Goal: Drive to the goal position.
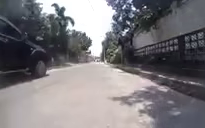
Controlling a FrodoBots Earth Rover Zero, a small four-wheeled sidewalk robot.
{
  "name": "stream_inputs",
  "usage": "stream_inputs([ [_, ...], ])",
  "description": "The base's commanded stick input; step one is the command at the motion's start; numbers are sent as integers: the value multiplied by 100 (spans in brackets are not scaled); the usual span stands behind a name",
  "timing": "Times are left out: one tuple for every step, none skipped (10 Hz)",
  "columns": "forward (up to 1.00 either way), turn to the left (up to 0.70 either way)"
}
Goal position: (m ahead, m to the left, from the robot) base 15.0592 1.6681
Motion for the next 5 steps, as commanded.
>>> stream_inputs([
  [85,0],
  [85,0],
  [85,0],
  [85,0],
  [85,0],
])
